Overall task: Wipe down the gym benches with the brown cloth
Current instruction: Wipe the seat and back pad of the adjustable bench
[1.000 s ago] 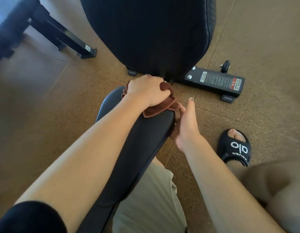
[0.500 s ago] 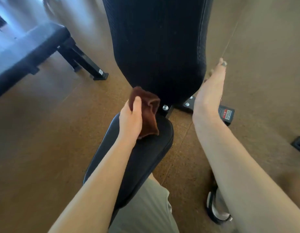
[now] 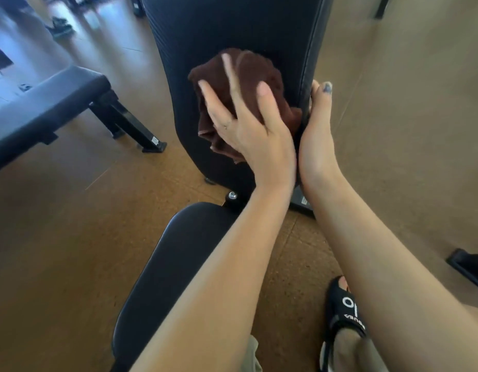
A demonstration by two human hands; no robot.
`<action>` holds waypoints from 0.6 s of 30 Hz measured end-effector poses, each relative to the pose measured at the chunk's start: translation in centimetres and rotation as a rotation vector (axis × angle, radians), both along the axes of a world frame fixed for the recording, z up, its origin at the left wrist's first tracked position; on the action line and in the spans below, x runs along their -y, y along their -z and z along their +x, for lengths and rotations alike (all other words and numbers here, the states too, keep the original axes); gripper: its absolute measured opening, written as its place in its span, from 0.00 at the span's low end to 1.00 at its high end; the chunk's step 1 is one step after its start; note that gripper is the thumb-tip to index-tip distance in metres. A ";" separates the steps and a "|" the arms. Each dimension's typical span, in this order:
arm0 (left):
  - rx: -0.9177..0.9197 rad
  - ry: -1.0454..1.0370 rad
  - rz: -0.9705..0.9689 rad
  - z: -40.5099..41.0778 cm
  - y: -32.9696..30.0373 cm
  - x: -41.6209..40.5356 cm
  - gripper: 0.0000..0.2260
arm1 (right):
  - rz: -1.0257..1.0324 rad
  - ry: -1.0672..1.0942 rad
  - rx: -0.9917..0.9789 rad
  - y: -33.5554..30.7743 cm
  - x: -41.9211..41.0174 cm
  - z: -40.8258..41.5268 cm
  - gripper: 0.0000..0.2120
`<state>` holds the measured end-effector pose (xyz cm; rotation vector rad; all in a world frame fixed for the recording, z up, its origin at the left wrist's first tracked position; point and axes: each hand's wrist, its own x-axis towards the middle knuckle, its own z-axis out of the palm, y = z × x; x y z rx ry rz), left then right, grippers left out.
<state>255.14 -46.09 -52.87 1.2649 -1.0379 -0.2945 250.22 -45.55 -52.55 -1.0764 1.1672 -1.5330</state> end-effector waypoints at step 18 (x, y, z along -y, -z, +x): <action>0.021 -0.184 -0.100 4.2 -1.9 4.9 0.27 | 0.228 -0.053 0.011 -0.2 0.5 0.1 0.43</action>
